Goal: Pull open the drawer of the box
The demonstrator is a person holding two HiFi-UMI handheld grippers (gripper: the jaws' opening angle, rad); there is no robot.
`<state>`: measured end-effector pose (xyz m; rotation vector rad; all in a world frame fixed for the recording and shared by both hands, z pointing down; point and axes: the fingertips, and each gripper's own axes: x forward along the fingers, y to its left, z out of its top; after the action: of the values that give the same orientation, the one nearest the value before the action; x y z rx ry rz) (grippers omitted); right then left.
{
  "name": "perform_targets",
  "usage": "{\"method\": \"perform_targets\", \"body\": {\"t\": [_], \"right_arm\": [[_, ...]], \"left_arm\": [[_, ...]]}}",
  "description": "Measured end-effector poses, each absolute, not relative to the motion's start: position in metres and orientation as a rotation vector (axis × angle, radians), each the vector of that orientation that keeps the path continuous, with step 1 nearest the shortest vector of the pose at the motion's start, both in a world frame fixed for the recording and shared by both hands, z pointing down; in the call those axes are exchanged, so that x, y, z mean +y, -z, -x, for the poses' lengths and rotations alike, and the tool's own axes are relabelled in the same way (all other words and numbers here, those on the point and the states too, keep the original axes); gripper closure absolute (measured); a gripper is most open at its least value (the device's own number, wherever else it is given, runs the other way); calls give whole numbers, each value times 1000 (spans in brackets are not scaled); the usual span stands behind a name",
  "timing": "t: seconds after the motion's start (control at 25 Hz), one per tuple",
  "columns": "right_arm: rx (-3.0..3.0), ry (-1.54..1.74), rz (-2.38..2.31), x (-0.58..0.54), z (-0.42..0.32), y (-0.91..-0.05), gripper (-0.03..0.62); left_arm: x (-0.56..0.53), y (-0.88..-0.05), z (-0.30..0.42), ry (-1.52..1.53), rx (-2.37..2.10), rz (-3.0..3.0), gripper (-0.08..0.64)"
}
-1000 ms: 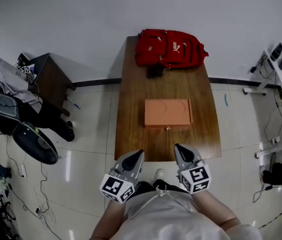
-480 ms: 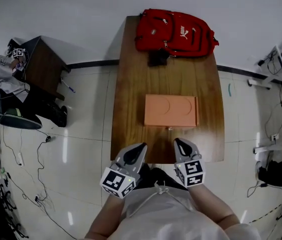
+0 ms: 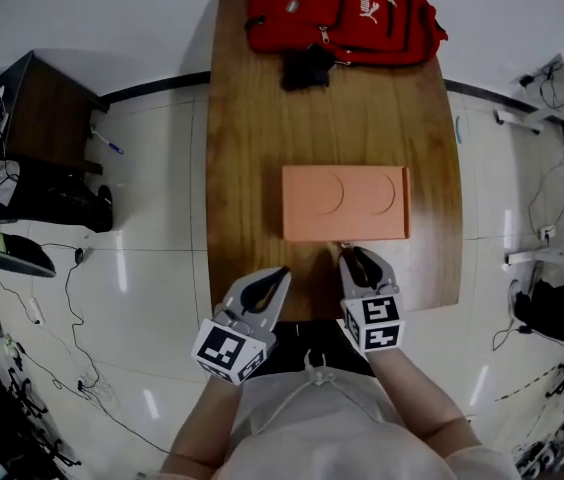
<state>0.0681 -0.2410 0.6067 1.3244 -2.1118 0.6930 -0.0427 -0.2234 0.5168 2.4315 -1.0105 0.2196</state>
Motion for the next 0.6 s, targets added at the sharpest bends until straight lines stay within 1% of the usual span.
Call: {"method": "perform_targets", "body": {"t": [0.48,0.6], "right_arm": [[-1975,-784,-1457,-251,-65,-627,495],[-1961,-804,-1472,-250,-69,-628,529]], "left_arm": [[-231,-532,41,-216,-933,-2423,555],[-228,-532,44,-225,-930,-2421,555]]}}
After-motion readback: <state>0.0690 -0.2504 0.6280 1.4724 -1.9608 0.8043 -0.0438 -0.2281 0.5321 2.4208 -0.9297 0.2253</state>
